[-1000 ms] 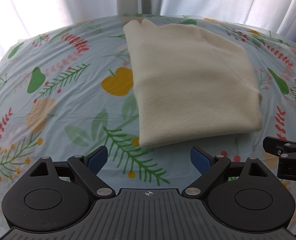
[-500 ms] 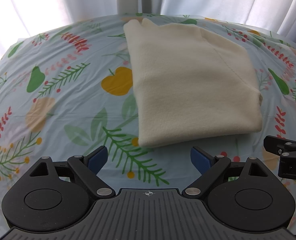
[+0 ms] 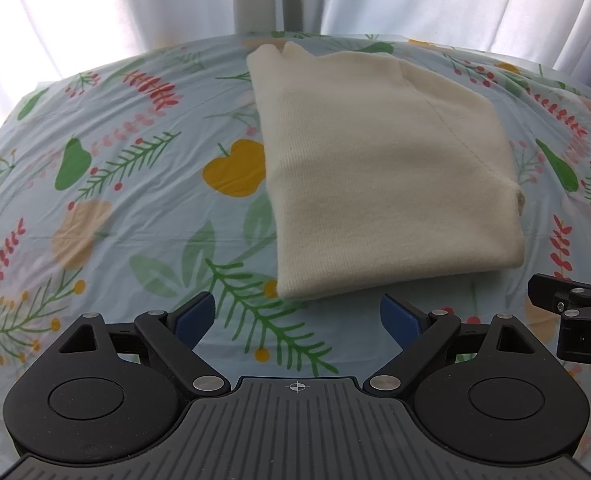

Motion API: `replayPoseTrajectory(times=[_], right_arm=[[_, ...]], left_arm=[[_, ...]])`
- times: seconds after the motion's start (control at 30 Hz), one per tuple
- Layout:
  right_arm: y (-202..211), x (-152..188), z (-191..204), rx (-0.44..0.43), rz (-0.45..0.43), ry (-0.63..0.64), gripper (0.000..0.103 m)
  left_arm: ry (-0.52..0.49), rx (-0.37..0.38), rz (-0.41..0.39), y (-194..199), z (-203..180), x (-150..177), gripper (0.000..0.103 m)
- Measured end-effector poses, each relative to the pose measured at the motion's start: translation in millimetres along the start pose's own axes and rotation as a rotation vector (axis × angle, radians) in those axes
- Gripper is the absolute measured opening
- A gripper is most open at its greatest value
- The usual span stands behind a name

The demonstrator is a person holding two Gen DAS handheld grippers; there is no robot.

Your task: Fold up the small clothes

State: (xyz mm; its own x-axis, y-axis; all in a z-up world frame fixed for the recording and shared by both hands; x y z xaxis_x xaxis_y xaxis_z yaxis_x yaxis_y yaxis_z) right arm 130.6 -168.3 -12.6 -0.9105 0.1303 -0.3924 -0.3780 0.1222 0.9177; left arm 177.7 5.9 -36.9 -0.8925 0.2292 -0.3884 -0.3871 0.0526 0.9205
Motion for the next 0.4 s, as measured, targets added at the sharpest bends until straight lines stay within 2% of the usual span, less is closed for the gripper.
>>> replayPoseTrajectory(times=[0.23,0.4], right_arm=[[0.0,0.0,-1.0,0.001,0.001,-0.007,0.099],[0.2,-0.2,-1.3,0.002,0.0,-0.009,0.099]], left_arm=[[-0.021,-0.02,0.002,-0.4,-2.2,1.0,0.094],[-0.02,-0.007,0.012,-1.8,-3.2,1.6,0.094]])
Point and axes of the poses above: each gripper's, at about its wrist camera, not at the fingertips, and y roughly against the way its jaws point, z to its left, x to its underside, the point moved 4 cm from there along -y, roughly the way its jaws point, and after that the axes turned 4 degrees about z, right-handed, at the moved point
